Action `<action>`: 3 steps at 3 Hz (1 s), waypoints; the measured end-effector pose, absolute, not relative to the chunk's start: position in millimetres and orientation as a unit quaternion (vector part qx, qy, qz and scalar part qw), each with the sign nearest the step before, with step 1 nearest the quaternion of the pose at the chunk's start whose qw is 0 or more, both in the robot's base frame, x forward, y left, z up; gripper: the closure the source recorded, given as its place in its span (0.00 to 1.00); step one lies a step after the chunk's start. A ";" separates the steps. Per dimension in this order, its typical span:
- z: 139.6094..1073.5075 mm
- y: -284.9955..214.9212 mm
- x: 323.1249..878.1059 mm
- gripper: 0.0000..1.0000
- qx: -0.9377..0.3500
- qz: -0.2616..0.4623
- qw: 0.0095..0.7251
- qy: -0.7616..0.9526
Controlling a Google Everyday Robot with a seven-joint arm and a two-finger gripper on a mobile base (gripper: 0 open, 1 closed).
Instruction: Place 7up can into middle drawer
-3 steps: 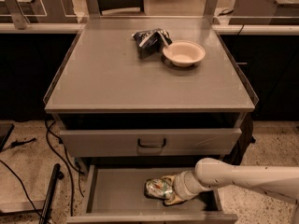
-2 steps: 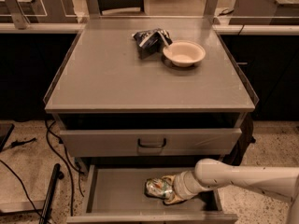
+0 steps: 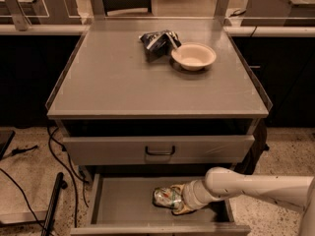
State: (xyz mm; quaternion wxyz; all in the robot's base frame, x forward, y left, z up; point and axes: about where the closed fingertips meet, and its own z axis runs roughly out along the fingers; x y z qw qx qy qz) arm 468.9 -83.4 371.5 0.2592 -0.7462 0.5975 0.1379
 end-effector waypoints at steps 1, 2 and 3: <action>371.4 -83.4 468.9 0.53 -0.746 0.138 0.259 0.597; 371.4 -83.4 468.8 0.30 -0.746 0.138 0.259 0.597; 371.4 -83.3 468.8 0.06 -0.746 0.138 0.259 0.597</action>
Offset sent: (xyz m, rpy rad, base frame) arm 0.0000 0.0000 0.0000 0.0000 0.0000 0.0000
